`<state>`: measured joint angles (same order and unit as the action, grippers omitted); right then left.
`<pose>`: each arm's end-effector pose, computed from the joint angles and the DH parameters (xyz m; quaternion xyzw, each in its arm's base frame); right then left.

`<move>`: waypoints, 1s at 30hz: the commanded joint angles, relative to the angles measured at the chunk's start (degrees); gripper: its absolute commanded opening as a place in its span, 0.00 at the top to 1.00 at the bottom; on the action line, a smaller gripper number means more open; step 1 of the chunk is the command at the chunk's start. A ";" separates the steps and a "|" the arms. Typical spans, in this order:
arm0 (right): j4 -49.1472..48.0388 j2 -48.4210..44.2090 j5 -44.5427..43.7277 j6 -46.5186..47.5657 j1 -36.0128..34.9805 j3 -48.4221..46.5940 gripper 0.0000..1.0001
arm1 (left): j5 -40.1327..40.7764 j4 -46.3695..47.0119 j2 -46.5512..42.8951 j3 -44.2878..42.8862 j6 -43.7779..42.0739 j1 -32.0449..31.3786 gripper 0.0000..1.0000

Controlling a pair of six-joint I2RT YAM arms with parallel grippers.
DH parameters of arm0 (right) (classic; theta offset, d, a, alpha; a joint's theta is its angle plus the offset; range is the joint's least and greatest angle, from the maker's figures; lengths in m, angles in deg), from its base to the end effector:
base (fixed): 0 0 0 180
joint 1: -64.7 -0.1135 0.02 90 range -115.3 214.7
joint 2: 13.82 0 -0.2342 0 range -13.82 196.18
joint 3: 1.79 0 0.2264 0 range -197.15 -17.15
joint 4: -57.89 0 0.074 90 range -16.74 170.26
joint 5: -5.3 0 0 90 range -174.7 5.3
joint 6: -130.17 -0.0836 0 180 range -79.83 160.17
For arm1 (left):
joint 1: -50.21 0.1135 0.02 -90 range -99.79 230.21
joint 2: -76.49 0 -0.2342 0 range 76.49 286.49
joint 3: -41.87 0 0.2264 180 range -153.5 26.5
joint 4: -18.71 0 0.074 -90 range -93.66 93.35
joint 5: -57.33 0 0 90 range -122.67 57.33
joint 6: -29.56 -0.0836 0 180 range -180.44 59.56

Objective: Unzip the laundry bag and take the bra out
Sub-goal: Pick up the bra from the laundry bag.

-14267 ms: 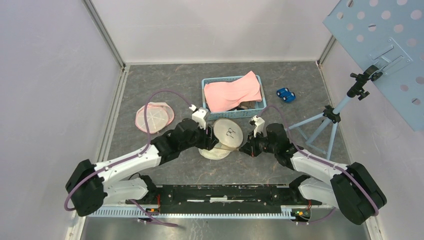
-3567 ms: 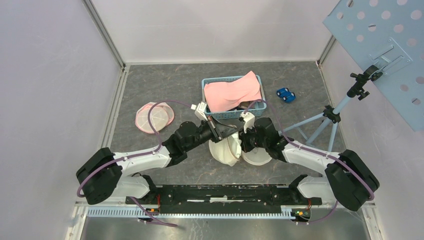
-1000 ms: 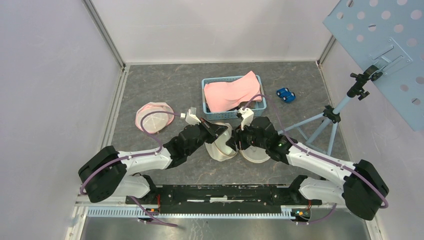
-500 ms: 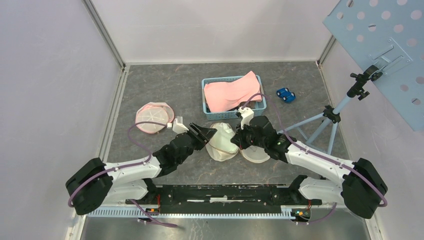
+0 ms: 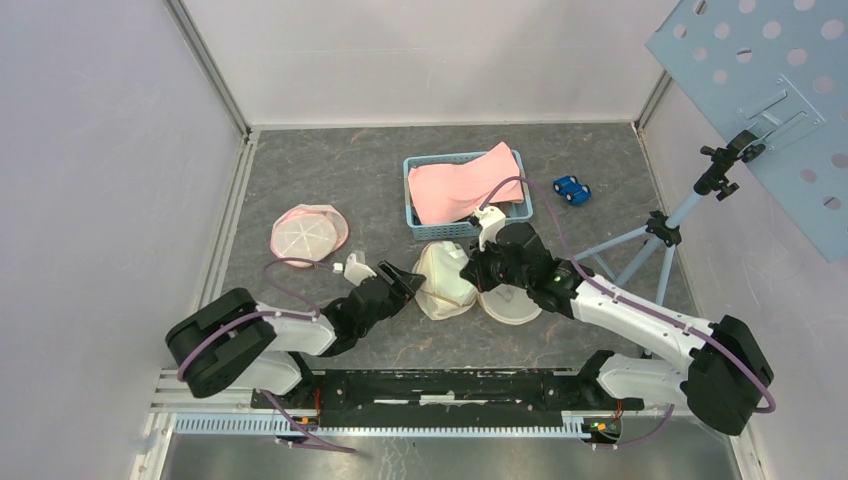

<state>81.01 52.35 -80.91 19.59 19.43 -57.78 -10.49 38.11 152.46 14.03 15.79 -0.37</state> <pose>0.1930 0.2027 0.2013 -0.2034 0.8559 0.2824 0.3826 0.1813 -0.1709 0.0993 -0.2830 0.8015 -0.3730 0.3719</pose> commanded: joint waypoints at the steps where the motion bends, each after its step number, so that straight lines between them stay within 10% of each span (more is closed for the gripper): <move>1: -0.65 0.48 -0.92 1.01 -0.16 -2.67 1.00 | -0.49 11.37 4.75 -0.73 4.06 0.35 0.25; 7: -0.58 0.63 -1.09 0.85 -0.16 -2.69 1.00 | -1.27 17.66 4.16 0.65 3.82 0.39 0.30; 12: 0.24 1.61 -0.98 1.85 -0.17 -3.75 1.00 | 0.04 3.67 -4.46 -2.83 -0.45 0.40 0.37; 30: 0.81 2.16 -1.16 2.74 -0.10 -5.00 1.00 | 1.25 -7.13 -7.07 -3.48 1.73 0.94 0.20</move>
<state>82.85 54.65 -81.10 21.18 19.43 -59.92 -13.01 36.14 150.88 10.51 16.95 0.28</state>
